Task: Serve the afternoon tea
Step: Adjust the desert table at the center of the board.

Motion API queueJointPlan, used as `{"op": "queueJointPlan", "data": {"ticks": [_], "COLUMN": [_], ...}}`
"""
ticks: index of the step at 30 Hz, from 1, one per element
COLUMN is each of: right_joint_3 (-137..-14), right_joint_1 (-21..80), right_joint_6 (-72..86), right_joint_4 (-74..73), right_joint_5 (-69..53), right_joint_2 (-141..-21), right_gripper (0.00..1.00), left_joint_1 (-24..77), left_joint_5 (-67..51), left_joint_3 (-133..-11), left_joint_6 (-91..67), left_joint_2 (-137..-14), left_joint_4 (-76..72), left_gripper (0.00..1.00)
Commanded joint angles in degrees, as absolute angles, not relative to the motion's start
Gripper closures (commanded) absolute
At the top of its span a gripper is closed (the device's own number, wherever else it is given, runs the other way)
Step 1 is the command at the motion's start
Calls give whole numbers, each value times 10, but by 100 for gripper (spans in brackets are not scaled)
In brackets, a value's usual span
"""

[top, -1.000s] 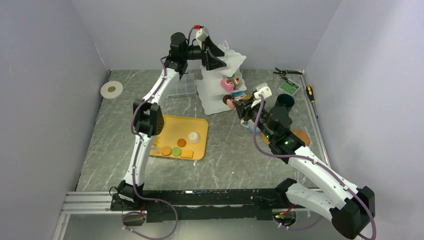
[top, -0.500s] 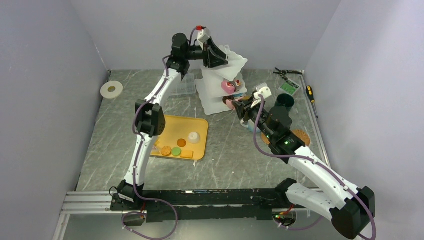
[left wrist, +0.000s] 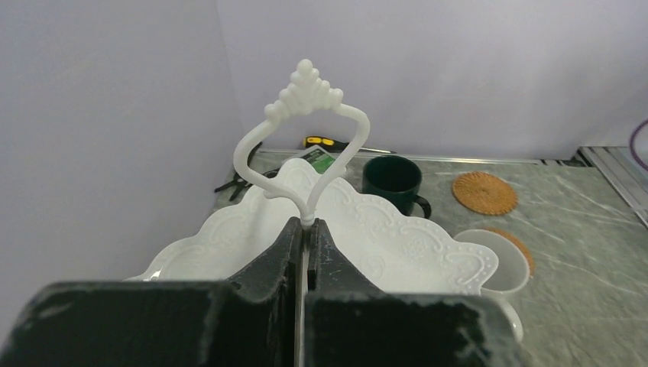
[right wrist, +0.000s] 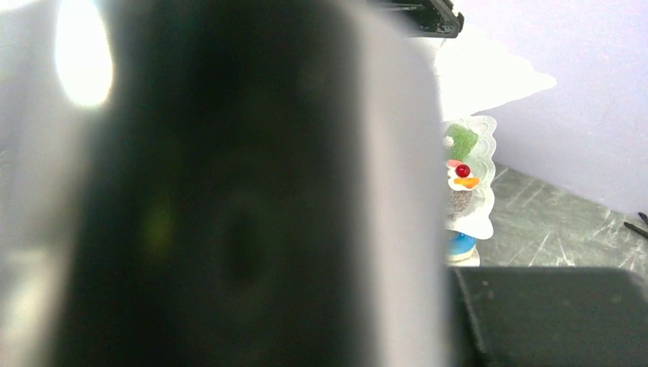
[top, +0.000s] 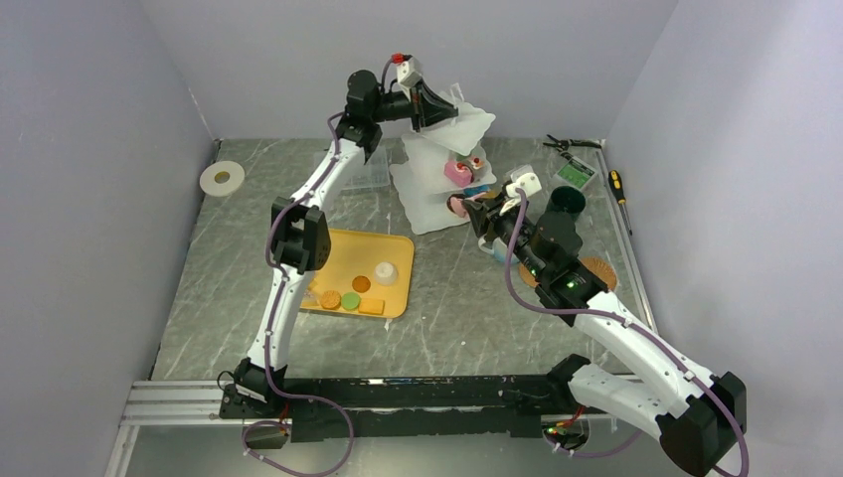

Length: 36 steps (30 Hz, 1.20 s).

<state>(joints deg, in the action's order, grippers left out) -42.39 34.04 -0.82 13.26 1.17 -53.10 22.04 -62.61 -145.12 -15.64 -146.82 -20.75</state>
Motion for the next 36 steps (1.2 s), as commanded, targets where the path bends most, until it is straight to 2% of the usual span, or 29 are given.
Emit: {"op": "queueJointPlan", "data": {"ticks": [1,8,17,20,36], "right_joint_3": [-438,-441,-440,-439,-436], "right_joint_1": [338,338,339,339,339], "right_joint_6": [-1,-2,-1,-1,-3], "right_joint_4": [156,151,142,138,117], "right_joint_5": [6,5,5,5,11], "right_joint_2": [-519,-518,-507,-502,-483], "right_gripper": [60,61,61,62,61], "left_joint_1": [231,242,266,283,313], "left_joint_5": [-554,-442,-388,-313,-176], "left_joint_3": [-1424,-1328,-1218,-1191,-1212], "left_joint_6": [-119,-70,-26,15,35], "left_joint_2": [-1413,-1346,-1267,-1240,-1236], "left_joint_4": [-236,-271,-294,-288,-258], "left_gripper": [97,97,97,97,97]}}
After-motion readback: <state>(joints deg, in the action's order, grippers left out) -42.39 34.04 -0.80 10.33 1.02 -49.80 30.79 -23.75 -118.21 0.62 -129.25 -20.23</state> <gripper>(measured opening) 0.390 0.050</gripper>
